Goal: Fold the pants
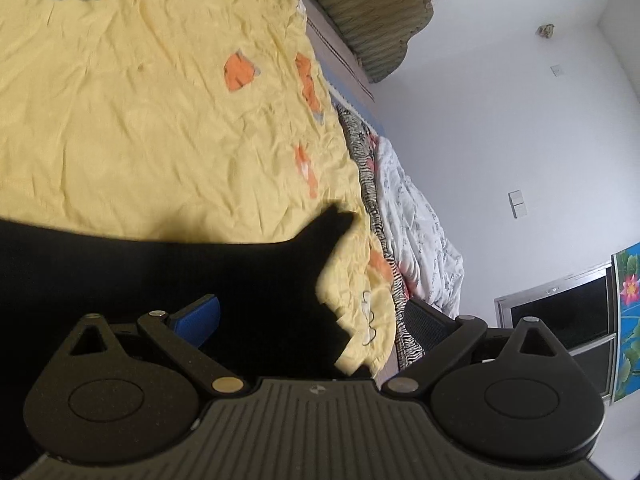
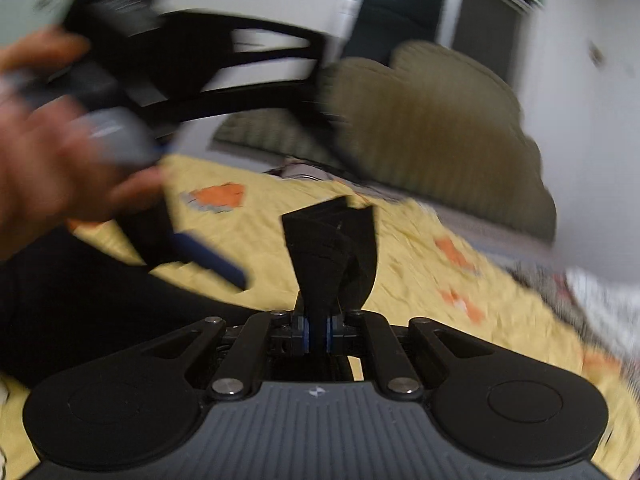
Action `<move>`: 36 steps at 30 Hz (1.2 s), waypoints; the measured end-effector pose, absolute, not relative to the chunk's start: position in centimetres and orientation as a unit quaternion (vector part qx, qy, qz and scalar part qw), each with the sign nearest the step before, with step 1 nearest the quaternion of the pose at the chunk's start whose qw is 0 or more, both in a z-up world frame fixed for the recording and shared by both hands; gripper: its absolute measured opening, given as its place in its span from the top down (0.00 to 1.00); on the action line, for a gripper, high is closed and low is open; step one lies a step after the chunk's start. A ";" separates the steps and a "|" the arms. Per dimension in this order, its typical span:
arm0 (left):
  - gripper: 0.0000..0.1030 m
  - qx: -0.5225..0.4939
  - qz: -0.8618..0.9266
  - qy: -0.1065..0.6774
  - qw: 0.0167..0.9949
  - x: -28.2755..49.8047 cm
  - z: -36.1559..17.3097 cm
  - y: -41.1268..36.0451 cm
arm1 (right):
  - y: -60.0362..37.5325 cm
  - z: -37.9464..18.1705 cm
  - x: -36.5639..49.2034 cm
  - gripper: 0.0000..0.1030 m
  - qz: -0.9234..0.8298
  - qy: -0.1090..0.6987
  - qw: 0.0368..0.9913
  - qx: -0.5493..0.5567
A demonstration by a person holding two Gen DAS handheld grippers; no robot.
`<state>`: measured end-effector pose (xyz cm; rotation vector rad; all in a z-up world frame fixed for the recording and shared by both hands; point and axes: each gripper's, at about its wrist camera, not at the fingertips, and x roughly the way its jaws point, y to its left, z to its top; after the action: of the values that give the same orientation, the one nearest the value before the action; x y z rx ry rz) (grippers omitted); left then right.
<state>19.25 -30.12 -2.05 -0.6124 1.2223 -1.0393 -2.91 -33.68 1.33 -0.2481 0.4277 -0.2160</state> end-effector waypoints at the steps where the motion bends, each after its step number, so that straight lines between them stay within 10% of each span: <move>1: 0.03 -0.265 -0.459 0.540 0.654 19.5 -2.0 -30.2 | -32.9 1.3 -2.9 0.93 -0.098 0.209 0.963 -0.139; 4: 0.21 -0.254 -0.442 0.552 0.660 19.9 -2.5 -29.8 | -30.9 1.1 -3.2 0.93 -0.076 0.195 0.961 -0.179; 6: 0.61 -0.255 -0.431 0.562 0.658 20.0 -3.1 -28.9 | -30.0 0.8 -3.1 0.93 -0.078 0.192 0.957 -0.201; 11: 0.94 -0.257 -0.402 0.557 0.679 19.9 -3.4 -26.2 | -28.8 -0.1 -2.4 0.86 -0.076 0.205 0.952 -0.213; 15: 0.95 -0.252 -0.395 0.547 0.694 19.7 -2.8 -24.9 | -27.6 -0.7 -1.9 0.34 -0.102 0.207 0.942 -0.243; 18: 0.95 -0.246 -0.397 0.541 0.699 19.4 -2.6 -24.4 | -27.5 -0.3 -2.3 0.32 -0.074 0.204 0.949 -0.229; 21: 0.94 -0.246 -0.400 0.537 0.701 19.0 -2.8 -23.8 | -27.9 -0.2 -2.0 0.33 -0.053 0.225 0.951 -0.206; 25: 0.95 -0.232 -0.386 0.518 0.727 18.3 -2.4 -21.9 | -28.5 -0.1 -1.4 0.84 -0.039 0.263 0.952 -0.150; 36: 0.95 -0.171 -0.266 0.496 0.809 17.0 -1.0 -11.6 | -19.4 -0.5 -1.7 0.87 0.079 0.231 0.946 -0.213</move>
<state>17.03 -11.58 -1.05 -0.3665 1.0603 -0.5691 -1.66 -19.44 -0.52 -0.4331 0.4714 0.1616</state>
